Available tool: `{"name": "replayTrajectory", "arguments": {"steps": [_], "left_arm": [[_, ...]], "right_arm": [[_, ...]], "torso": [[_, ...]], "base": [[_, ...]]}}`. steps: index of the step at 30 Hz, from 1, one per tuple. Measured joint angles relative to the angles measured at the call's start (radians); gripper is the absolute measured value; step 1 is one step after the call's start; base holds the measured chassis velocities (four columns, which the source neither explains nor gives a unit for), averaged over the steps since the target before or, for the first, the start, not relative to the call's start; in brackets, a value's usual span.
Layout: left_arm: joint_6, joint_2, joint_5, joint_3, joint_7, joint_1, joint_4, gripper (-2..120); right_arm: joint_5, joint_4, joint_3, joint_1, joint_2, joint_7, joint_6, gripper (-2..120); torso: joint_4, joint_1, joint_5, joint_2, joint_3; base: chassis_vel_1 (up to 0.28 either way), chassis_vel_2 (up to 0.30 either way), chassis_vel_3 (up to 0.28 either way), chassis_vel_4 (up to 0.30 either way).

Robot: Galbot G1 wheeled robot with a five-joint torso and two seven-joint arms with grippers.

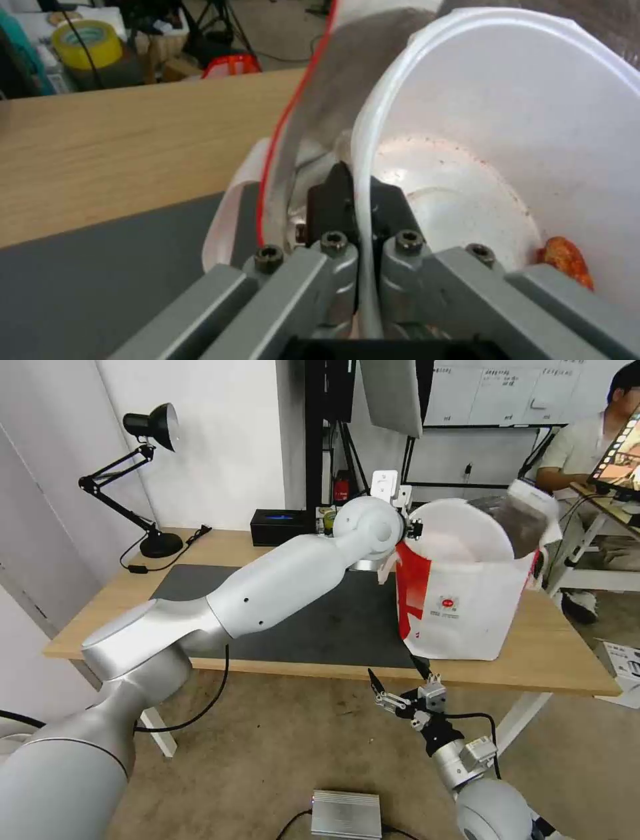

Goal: Pick up the trash from the table and place it into the takeout bag.

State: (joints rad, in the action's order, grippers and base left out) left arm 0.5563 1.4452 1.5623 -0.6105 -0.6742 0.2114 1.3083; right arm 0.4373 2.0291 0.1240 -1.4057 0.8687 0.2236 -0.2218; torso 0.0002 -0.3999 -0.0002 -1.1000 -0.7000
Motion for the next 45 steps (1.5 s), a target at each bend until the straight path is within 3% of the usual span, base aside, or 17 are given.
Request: {"name": "replayTrajectory", "arguments": {"steps": [3, 10, 14, 16, 17, 19, 24, 27, 29, 31, 32, 35, 38, 39, 42, 43, 45], "left_arm": [[0.007, 0.016, -0.012, 0.006, -0.006, 0.001, -0.004, 0], [0.008, 0.033, -0.016, 0.024, -0.011, 0.006, -0.009, 29], [0.007, 0.027, -0.014, 0.024, -0.024, 0.007, -0.006, 38], [-0.017, 0.007, -0.026, 0.030, -0.039, 0.007, 0.021, 53], [-0.017, 0.007, -0.026, 0.030, -0.039, 0.007, 0.021, 53], [-0.099, -0.031, -0.100, 0.029, -0.039, 0.000, 0.090, 63], [-0.198, -0.084, -0.212, 0.044, 0.002, -0.039, 0.217, 77], [-0.358, -0.199, -0.295, 0.057, 0.146, -0.116, 0.335, 92], [-0.382, -0.229, -0.295, 0.065, 0.178, -0.137, 0.364, 95], [-0.417, -0.332, -0.308, 0.109, 0.260, -0.229, 0.468, 99], [-0.417, -0.332, -0.308, 0.109, 0.260, -0.229, 0.468, 99], [-0.436, -0.427, -0.337, 0.186, 0.314, -0.351, 0.545, 100], [-0.464, -0.567, -0.396, 0.344, 0.440, -0.560, 0.626, 100], [-0.464, -0.567, -0.396, 0.344, 0.440, -0.560, 0.626, 100], [-0.472, -0.658, -0.428, 0.488, 0.554, -0.753, 0.689, 100], [-0.472, -0.658, -0.428, 0.488, 0.554, -0.753, 0.689, 100], [-0.478, -0.699, -0.470, 0.611, 0.610, -0.910, 0.734, 100]], "right_arm": [[0.000, 0.000, 0.000, 0.000, 0.000, 0.000, 0.000, 100], [0.000, 0.000, 0.000, 0.000, 0.000, 0.000, 0.000, 100], [0.000, 0.000, 0.000, 0.000, 0.000, 0.000, 0.000, 100], [0.000, 0.000, 0.000, 0.000, 0.000, 0.000, 0.000, 100], [0.000, 0.000, 0.000, 0.000, 0.000, 0.000, 0.000, 100], [0.000, 0.000, 0.000, 0.000, 0.000, 0.000, 0.000, 100], [0.000, 0.000, 0.000, 0.000, 0.000, 0.000, 0.000, 100], [0.000, 0.000, 0.000, 0.000, 0.000, 0.000, 0.000, 100], [0.000, 0.000, 0.000, 0.000, 0.000, 0.000, 0.000, 100], [0.000, 0.000, 0.000, 0.000, 0.000, 0.000, 0.000, 100], [0.000, 0.000, 0.000, 0.000, 0.000, 0.000, 0.000, 100], [0.000, 0.000, 0.000, 0.000, 0.000, 0.000, 0.000, 100], [0.000, 0.000, 0.000, 0.000, 0.000, 0.000, 0.000, 100], [0.000, 0.000, 0.000, 0.000, 0.000, 0.000, 0.000, 100], [0.000, 0.000, 0.000, 0.000, 0.000, 0.000, 0.000, 100], [0.000, 0.000, 0.000, 0.000, 0.000, 0.000, 0.000, 100], [0.000, 0.000, 0.000, 0.000, 0.000, 0.000, 0.000, 100]], "torso": [[-0.0002, 0.000, 0.0001, 0.000, 0.000], [-0.0003, 0.000, 0.0002, 0.000, 0.000], [-0.0002, 0.000, 0.0002, 0.000, 0.000], [-0.0004, 0.000, 0.0002, 0.000, 0.000], [-0.0004, 0.000, 0.0002, 0.000, 0.000], [0.0000, 0.000, 0.0001, 0.000, 0.000], [0.0000, 0.000, 0.0000, 0.000, 0.000], [-0.0007, 0.000, 0.0001, 0.000, 0.000], [-0.0003, 0.000, 0.0000, 0.000, 0.000], [0.0001, 0.000, -0.0002, 0.000, 0.000], [0.0001, 0.000, -0.0002, 0.000, 0.000], [0.0003, 0.000, -0.0005, 0.000, 0.000], [0.0002, 0.000, -0.0004, 0.000, 0.000], [0.0002, 0.000, -0.0004, 0.000, 0.000], [-0.0004, 0.000, -0.0001, 0.000, 0.000], [-0.0004, 0.000, -0.0001, 0.000, 0.000], [0.0002, 0.000, -0.0003, 0.000, 0.000]], "base": [[0.000, 0.000, 0.000, 0.000], [0.000, 0.000, 0.000, 0.000], [0.000, 0.000, 0.000, 0.000], [0.000, 0.000, 0.000, 0.000], [0.000, 0.000, 0.000, 0.000], [0.000, 0.000, 0.000, 0.000], [0.000, 0.000, 0.000, 0.000], [0.000, 0.000, 0.000, 0.000], [0.000, 0.000, 0.000, 0.000], [0.000, 0.000, 0.000, 0.000], [0.000, 0.000, 0.000, 0.000], [0.000, 0.000, 0.000, 0.000], [0.000, 0.000, 0.000, 0.000], [0.000, 0.000, 0.000, 0.000], [0.000, 0.000, 0.000, 0.000], [0.000, 0.000, 0.000, 0.000], [0.000, 0.000, 0.000, 0.000]]}}
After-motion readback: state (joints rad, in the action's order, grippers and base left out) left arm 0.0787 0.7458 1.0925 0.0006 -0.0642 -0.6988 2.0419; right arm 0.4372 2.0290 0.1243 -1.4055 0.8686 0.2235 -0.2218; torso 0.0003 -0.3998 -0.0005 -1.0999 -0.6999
